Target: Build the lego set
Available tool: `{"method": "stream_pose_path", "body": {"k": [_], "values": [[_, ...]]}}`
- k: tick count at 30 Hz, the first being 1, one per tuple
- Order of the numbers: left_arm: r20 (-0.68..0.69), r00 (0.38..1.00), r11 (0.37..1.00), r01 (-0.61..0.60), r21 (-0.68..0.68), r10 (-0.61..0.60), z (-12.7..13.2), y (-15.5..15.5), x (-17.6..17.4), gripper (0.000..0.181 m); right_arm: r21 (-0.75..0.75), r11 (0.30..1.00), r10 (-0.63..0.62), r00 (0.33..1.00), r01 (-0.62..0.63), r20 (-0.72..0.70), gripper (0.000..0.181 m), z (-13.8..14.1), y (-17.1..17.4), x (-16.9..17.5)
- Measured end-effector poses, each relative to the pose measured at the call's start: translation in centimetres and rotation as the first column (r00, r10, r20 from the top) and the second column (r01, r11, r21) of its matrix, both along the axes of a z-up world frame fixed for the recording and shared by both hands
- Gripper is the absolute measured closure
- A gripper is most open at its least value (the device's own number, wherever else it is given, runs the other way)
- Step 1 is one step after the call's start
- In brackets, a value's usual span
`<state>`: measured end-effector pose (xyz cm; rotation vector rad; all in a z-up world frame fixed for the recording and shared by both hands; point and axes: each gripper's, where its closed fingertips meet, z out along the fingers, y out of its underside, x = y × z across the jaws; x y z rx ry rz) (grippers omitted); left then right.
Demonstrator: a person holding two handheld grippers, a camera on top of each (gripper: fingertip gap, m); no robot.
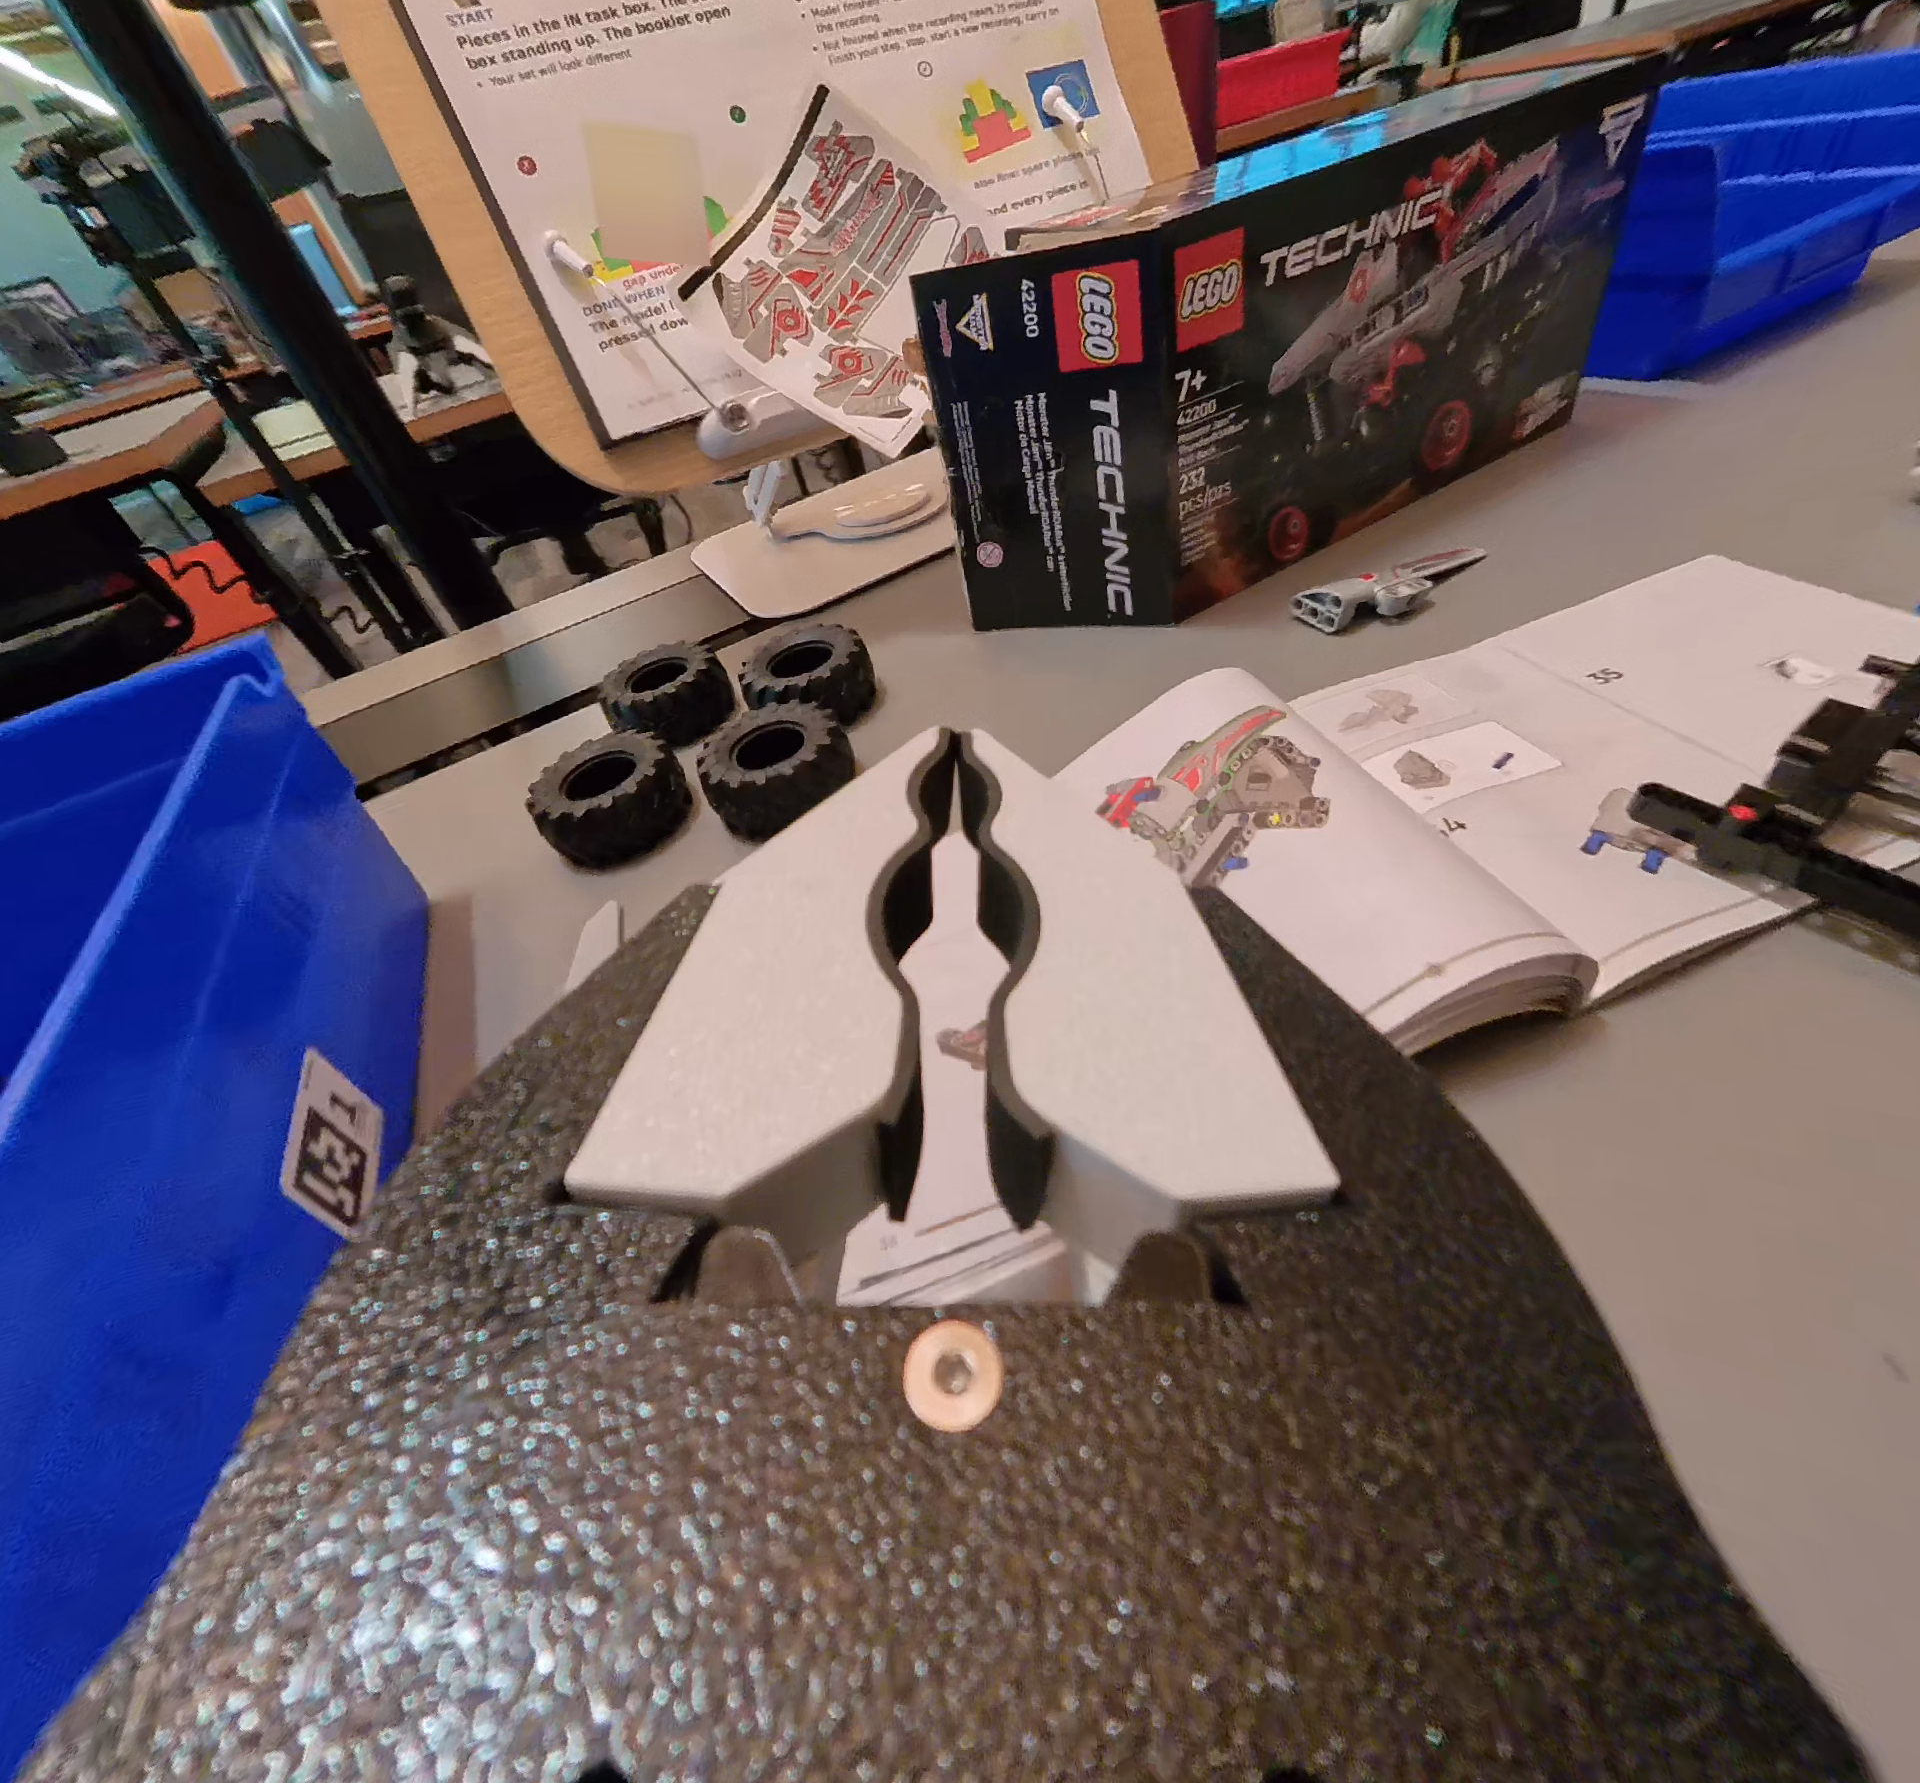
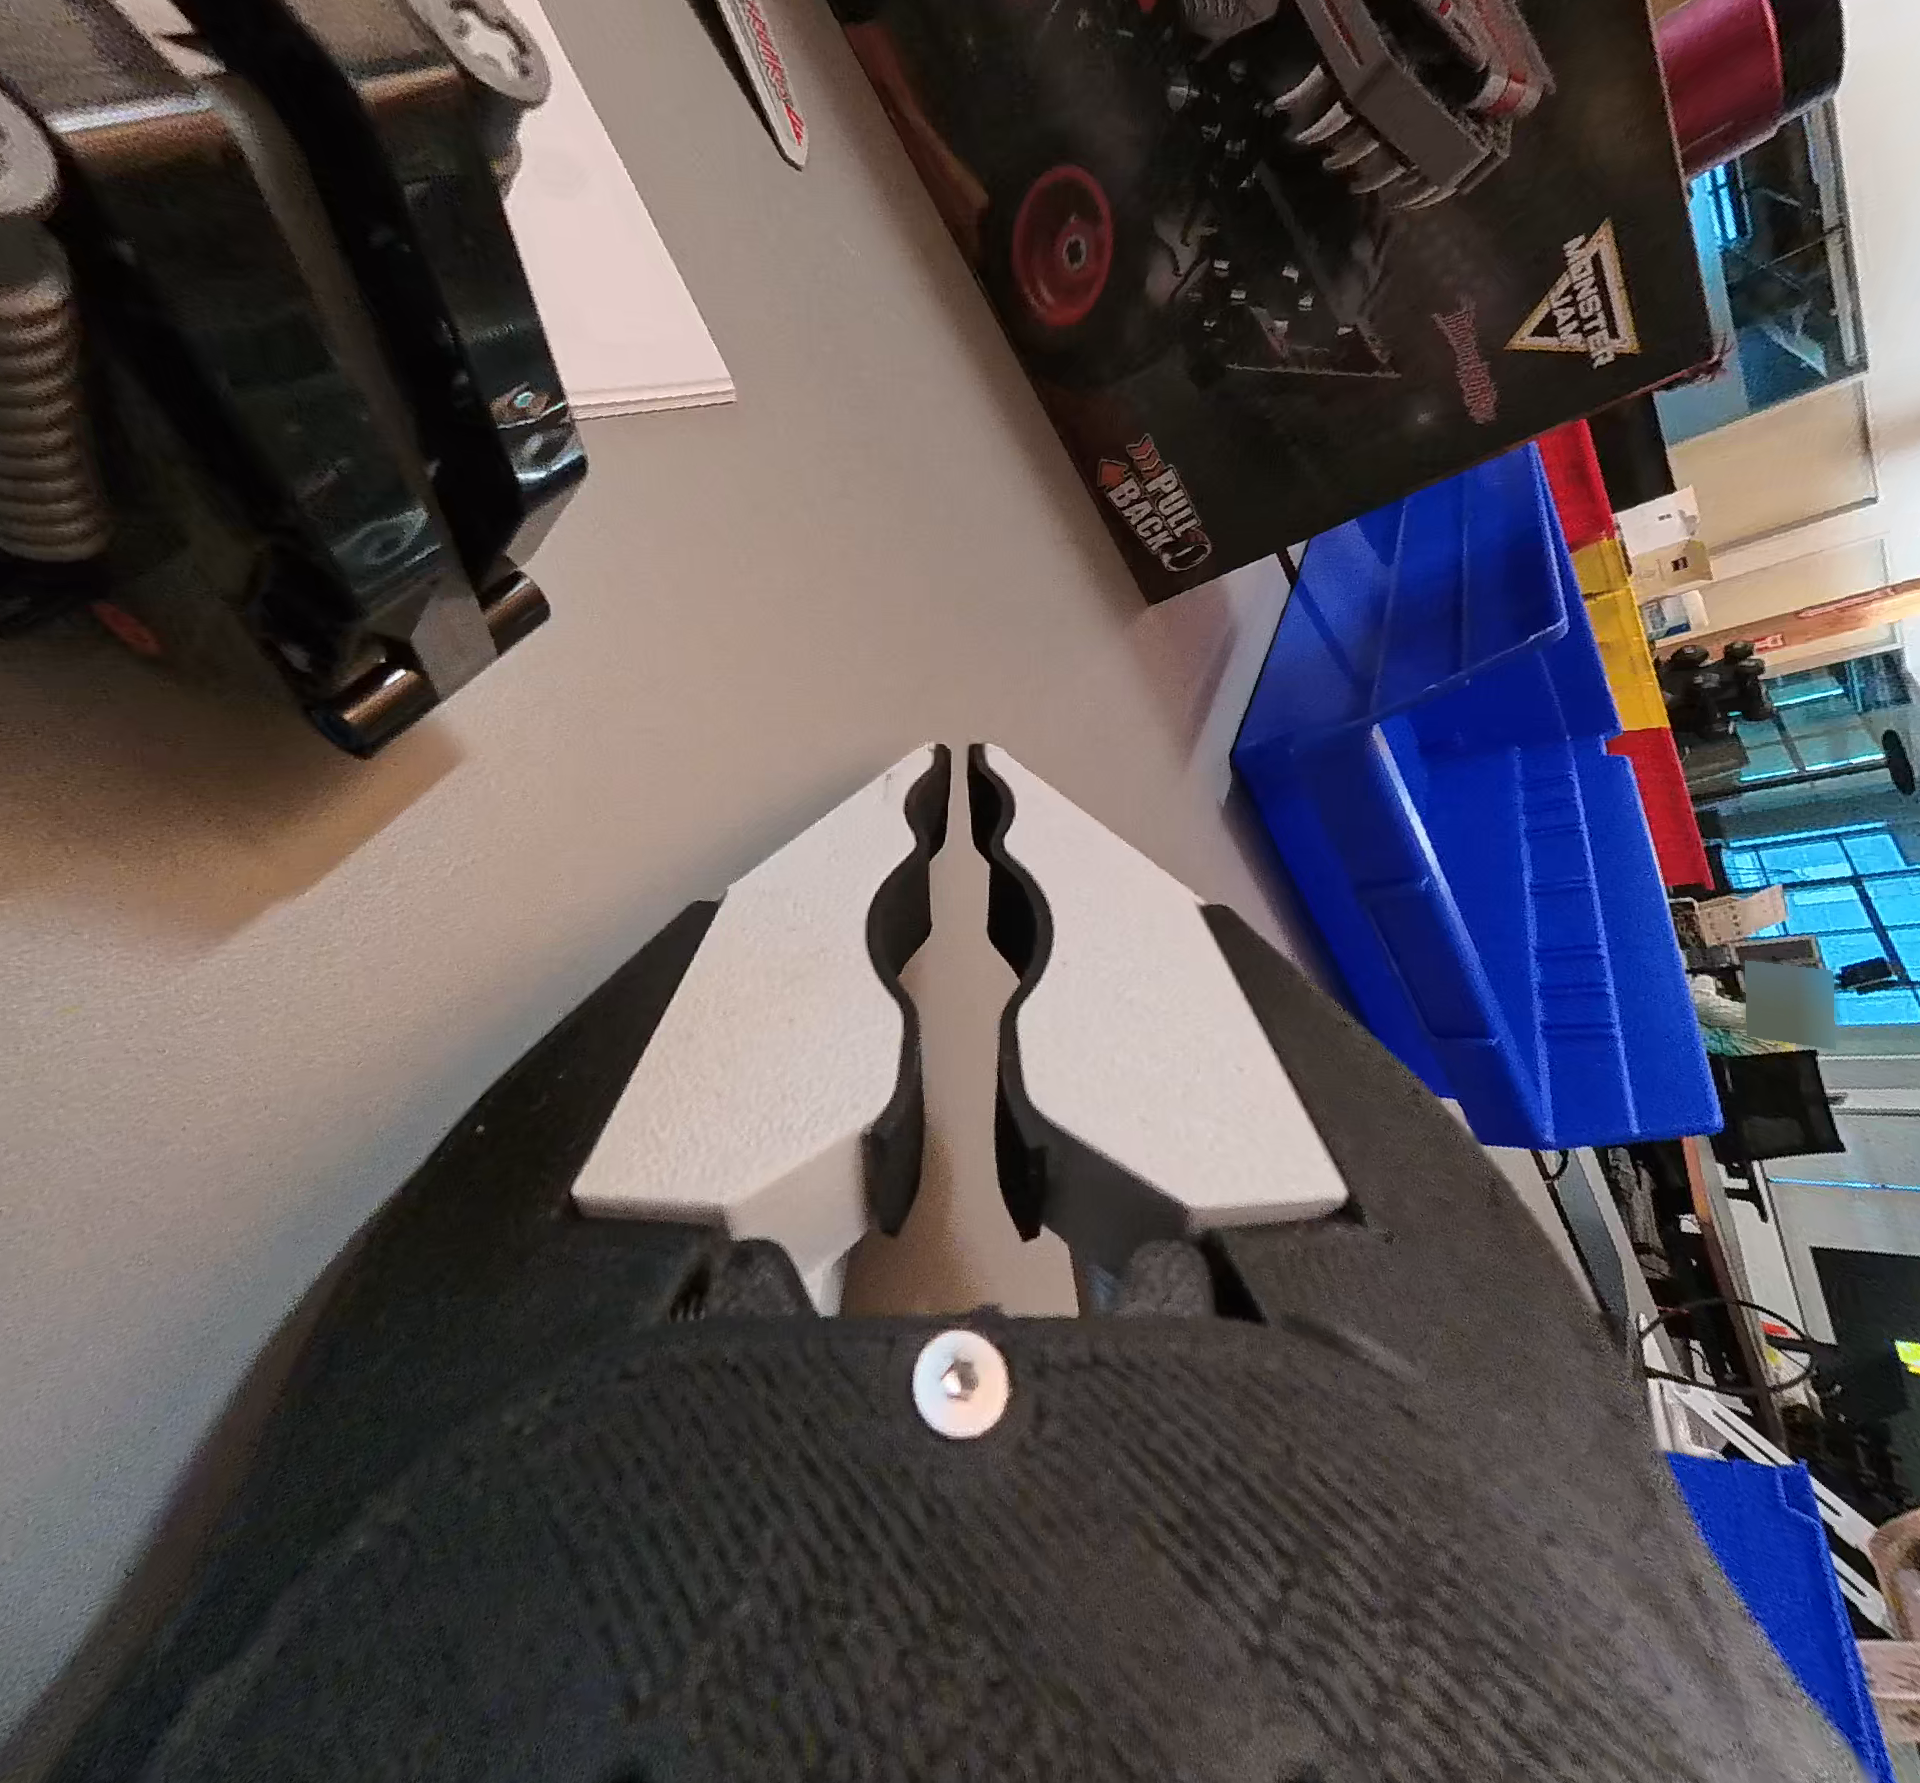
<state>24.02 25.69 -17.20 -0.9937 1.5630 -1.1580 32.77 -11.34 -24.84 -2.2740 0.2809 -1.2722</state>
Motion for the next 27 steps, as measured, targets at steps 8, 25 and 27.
{"method": "stream_pose_path", "body": {"k": [8, 25, 27], "values": [[0.046, 0.998, 0.998, 0.042, 0.048, -0.044, 2.2, -6.3, 3.8, 0.181, 0.141, 0.989, 0.03, 0.999, -0.034, 0.029, 0.18, 1.7, 0.3, -0.1], [0.157, 0.981, 0.987, 0.089, 0.134, -0.11, 2.8, -13.6, 10.0, 0.181, 0.151, 0.988, 0.03, 1.0, -0.03, 0.004, 0.179, 1.5, -0.3, 0.0], [0.154, 0.981, 0.985, 0.093, 0.147, -0.116, 2.6, -13.7, 10.0, 0.181, 0.144, 0.989, 0.03, 1.0, -0.029, -0.002, 0.179, 1.3, -0.3, 0.0]]}}
